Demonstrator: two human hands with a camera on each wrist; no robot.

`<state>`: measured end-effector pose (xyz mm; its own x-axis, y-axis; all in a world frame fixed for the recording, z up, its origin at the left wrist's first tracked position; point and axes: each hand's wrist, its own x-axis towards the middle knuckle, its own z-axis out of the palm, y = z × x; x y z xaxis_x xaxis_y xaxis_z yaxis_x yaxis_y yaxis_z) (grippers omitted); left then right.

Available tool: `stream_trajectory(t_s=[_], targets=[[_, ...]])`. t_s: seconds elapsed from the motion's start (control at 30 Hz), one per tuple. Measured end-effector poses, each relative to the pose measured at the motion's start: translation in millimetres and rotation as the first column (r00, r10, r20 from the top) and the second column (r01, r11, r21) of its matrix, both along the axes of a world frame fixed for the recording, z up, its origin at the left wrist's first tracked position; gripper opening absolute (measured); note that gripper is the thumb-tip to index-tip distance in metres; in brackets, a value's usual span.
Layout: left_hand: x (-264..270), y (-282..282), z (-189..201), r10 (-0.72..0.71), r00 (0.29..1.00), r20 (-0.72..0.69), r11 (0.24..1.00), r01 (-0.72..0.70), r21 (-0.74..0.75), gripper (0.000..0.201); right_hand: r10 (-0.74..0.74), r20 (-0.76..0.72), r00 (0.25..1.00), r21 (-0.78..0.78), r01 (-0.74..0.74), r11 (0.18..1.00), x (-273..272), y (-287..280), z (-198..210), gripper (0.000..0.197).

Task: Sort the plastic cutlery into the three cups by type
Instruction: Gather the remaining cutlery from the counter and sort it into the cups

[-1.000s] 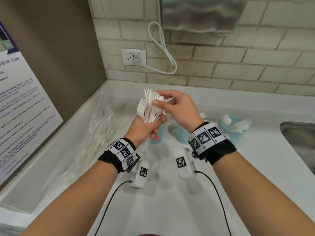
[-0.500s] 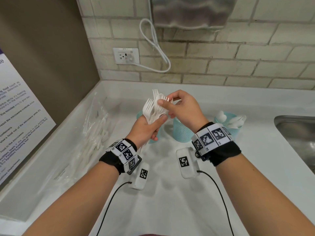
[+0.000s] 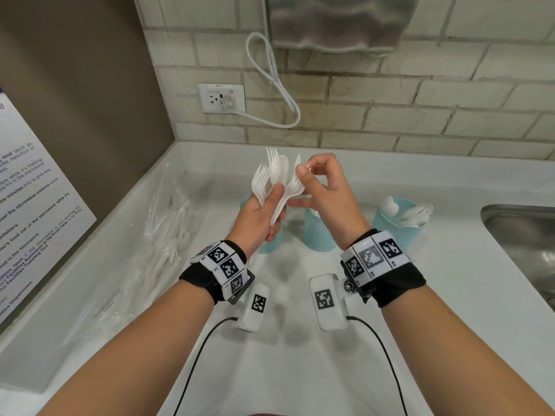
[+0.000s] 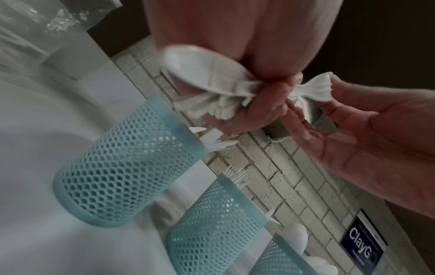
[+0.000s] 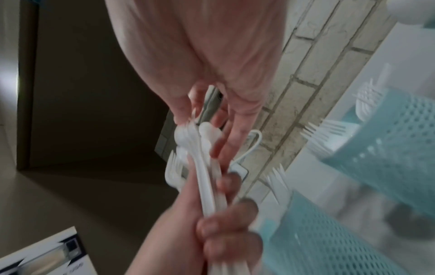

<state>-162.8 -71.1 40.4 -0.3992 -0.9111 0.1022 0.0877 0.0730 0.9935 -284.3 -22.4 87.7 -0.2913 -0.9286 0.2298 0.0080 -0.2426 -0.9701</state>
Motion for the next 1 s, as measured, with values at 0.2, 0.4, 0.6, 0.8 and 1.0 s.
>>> stream_trajectory(t_s=[0.2, 0.4, 0.6, 0.8, 1.0], targets=[[-2, 1, 1, -0.005, 1.0, 0.019, 0.998, 0.007, -0.061, 0.042, -0.031, 0.124, 0.992, 0.066, 0.023, 0.998, 8, 2, -6, 0.046], [4, -1, 3, 0.073, 0.996, 0.048, 0.997, -0.071, -0.041, 0.035, -0.102, 0.112, 0.989, -0.101, 0.113, 0.988, -1, -2, 19, 0.028], [5, 2, 15, 0.05, 0.998, 0.039, 0.995, -0.046, -0.093, 0.028, -0.134, -0.171, 0.976, -0.07, 0.124, 0.99, -1, -4, 27, 0.017], [7, 6, 12, 0.086, 0.996, -0.003, 0.992, -0.086, -0.094, 0.021, -0.2, -0.482, 0.853, -0.055, 0.199, 0.979, 4, -10, 19, 0.021], [14, 6, 10, 0.078, 0.997, 0.014, 0.992, -0.076, -0.103, 0.021, -0.156, -0.658, 0.736, -0.037, 0.176, 0.984, 3, -16, 19, 0.009]])
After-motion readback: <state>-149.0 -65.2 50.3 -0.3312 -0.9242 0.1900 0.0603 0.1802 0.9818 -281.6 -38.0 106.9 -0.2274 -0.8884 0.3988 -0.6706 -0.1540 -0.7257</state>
